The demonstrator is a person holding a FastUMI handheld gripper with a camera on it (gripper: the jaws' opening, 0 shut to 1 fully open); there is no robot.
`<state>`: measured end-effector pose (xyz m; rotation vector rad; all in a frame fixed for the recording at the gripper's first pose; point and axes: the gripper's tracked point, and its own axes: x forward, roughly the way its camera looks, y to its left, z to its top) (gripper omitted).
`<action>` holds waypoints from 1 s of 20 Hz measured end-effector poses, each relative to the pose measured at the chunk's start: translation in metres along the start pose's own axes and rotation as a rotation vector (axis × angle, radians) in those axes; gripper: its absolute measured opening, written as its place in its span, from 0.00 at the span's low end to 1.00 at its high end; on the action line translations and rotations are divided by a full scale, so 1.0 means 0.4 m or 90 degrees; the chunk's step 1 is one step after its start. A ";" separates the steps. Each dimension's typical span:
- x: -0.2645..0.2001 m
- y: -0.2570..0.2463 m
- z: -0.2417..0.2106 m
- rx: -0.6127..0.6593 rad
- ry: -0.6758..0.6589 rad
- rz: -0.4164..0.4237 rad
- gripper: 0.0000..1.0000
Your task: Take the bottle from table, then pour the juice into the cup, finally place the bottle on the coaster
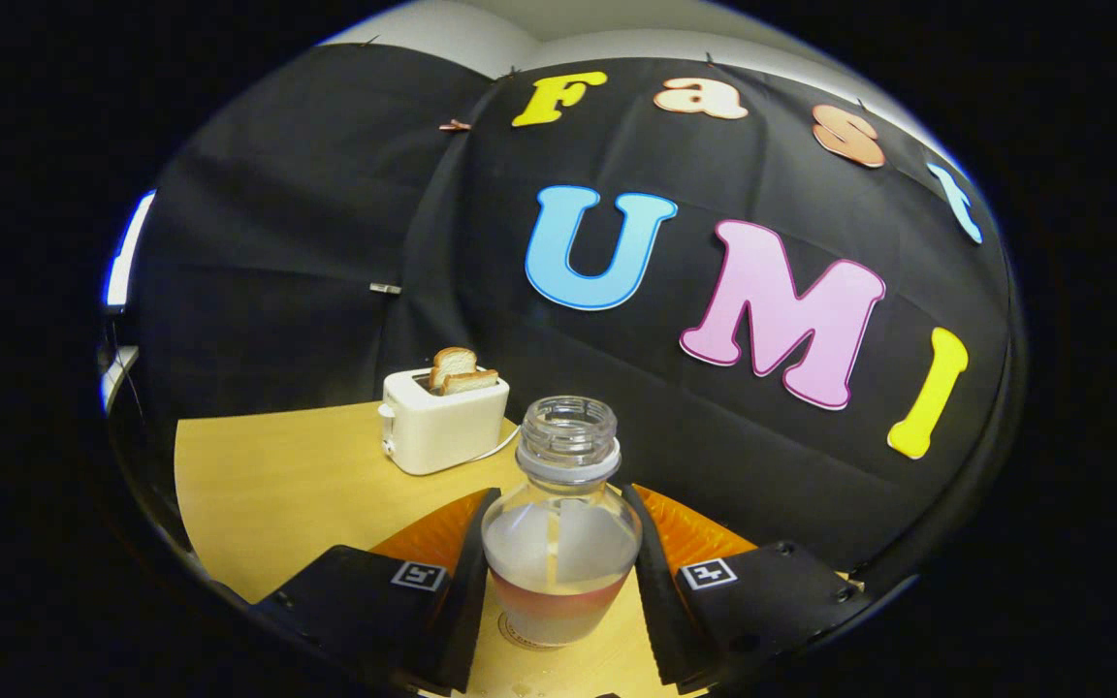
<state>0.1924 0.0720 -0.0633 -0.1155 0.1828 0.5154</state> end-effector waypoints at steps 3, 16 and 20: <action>0.023 -0.024 -0.053 0.053 0.018 0.002 0.73; 0.140 -0.094 -0.288 0.130 0.006 -0.054 0.74; 0.167 -0.074 -0.344 0.138 0.024 -0.043 0.75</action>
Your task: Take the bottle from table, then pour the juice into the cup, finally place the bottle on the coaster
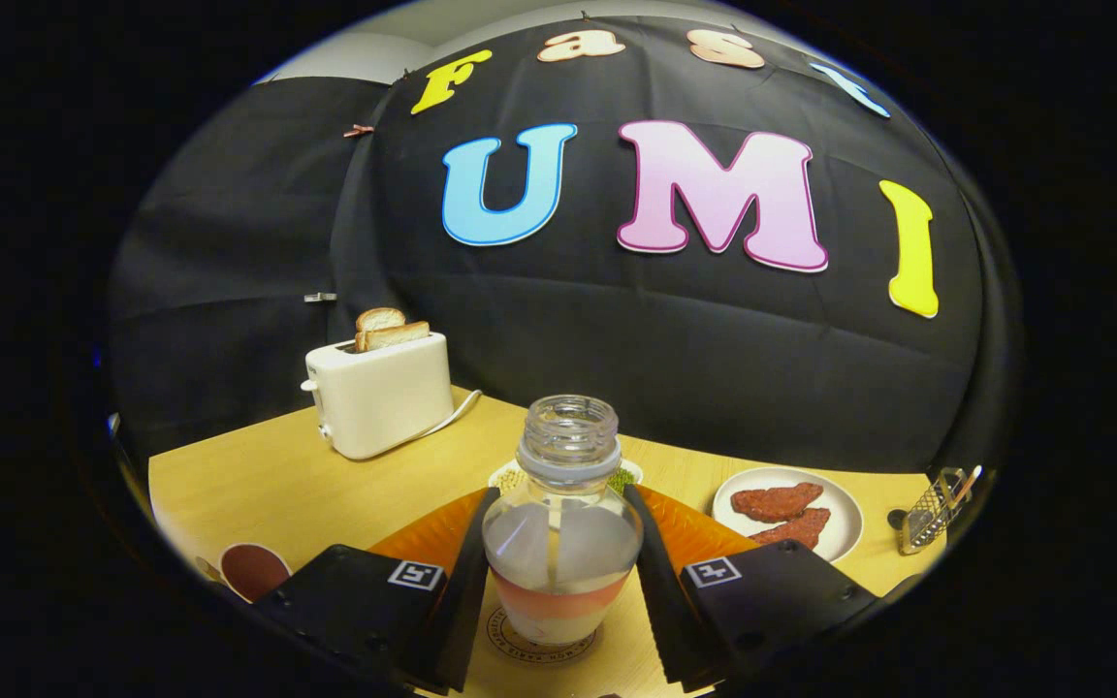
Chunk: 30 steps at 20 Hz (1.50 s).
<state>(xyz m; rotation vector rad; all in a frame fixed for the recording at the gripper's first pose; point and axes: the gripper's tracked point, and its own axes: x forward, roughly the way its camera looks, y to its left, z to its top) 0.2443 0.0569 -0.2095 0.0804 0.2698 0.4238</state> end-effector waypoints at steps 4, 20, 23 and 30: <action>0.014 -0.002 -0.032 -0.009 0.006 -0.003 0.76; -0.066 -0.017 0.031 -0.024 -0.005 -0.012 0.98; -0.120 -0.004 0.077 -0.044 -0.017 -0.012 0.98; -0.312 -0.021 0.266 -0.066 -0.085 -0.087 0.97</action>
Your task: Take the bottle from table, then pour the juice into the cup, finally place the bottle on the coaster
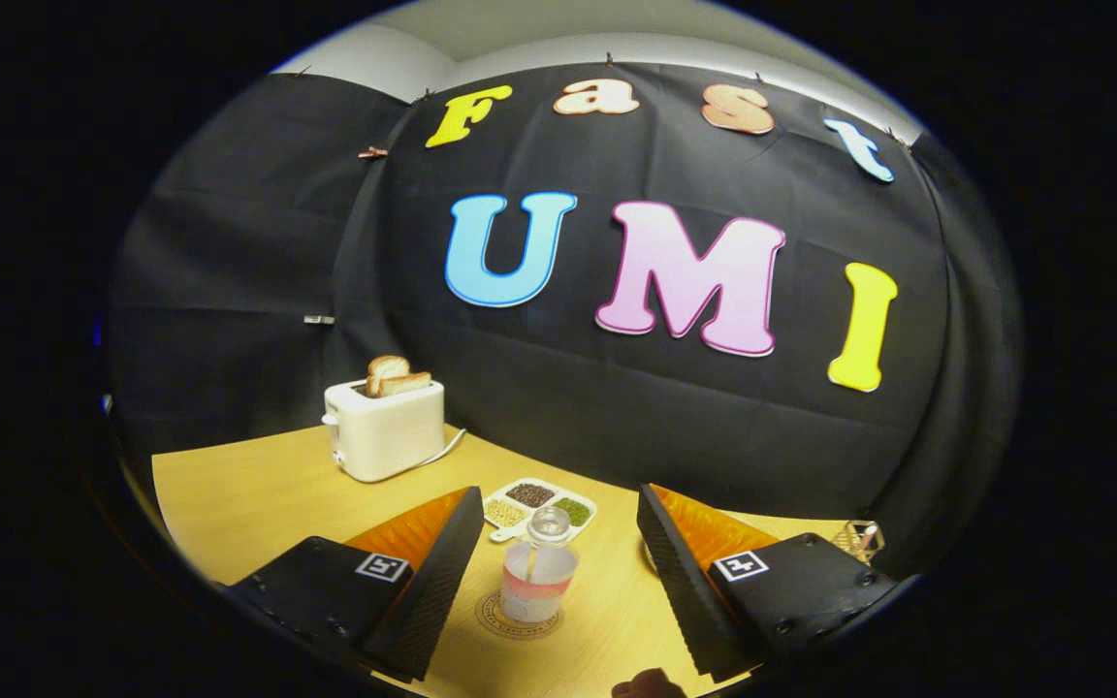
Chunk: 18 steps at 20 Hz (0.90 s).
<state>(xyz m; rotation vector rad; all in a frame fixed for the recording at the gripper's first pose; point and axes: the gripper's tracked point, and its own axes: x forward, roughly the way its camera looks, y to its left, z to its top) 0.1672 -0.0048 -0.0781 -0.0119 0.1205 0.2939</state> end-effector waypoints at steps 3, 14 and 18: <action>-0.100 -0.062 0.091 -0.007 -0.012 -0.060 0.97; -0.547 -0.254 0.200 0.025 -0.006 -0.252 0.98; -0.648 -0.261 0.153 0.040 0.027 -0.279 0.97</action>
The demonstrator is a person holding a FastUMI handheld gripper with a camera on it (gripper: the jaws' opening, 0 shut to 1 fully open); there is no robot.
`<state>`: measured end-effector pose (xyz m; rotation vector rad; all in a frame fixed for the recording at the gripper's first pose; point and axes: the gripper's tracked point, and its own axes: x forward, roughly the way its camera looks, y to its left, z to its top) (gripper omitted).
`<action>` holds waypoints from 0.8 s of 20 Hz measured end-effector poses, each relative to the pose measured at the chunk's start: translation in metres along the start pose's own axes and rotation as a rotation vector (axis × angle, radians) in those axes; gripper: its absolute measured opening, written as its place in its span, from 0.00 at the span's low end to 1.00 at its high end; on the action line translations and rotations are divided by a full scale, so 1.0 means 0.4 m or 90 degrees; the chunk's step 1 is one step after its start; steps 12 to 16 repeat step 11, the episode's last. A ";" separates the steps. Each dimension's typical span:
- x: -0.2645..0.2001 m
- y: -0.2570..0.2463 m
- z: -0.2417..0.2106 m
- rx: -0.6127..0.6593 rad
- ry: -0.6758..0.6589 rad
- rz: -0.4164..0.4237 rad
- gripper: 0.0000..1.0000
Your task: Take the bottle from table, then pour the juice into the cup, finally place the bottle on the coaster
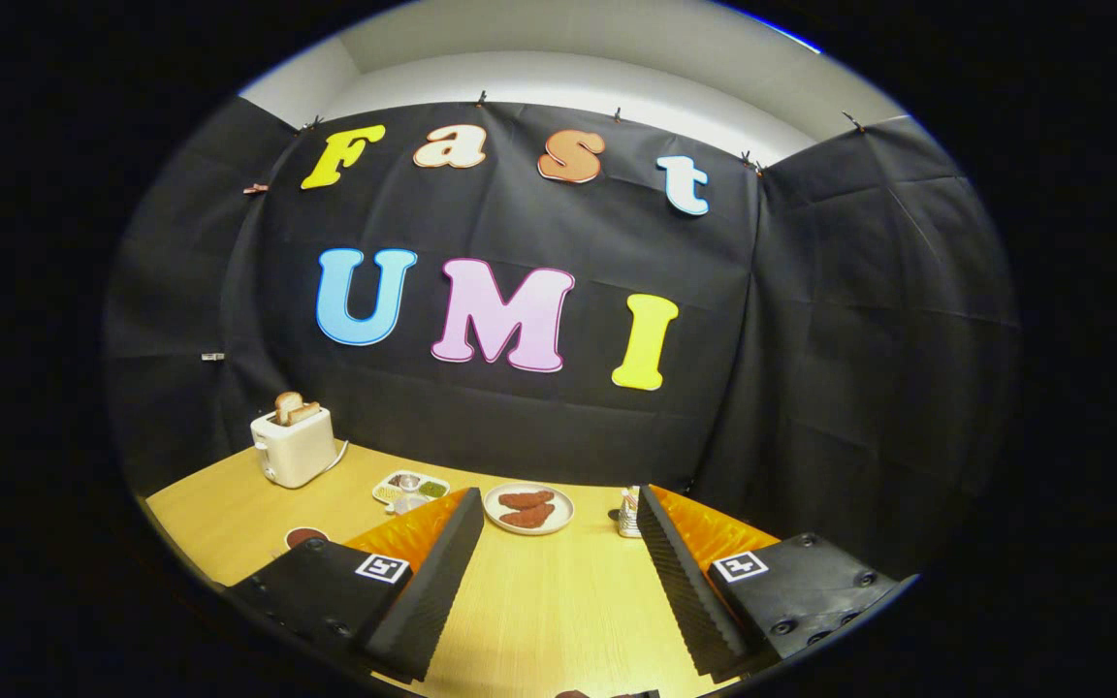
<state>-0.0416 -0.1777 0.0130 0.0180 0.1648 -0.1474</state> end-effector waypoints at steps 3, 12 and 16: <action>-0.021 -0.009 -0.005 0.012 0.008 -0.005 0.97; 0.064 0.018 -0.008 0.010 -0.005 0.080 0.97; 0.064 0.018 -0.008 0.010 -0.005 0.080 0.97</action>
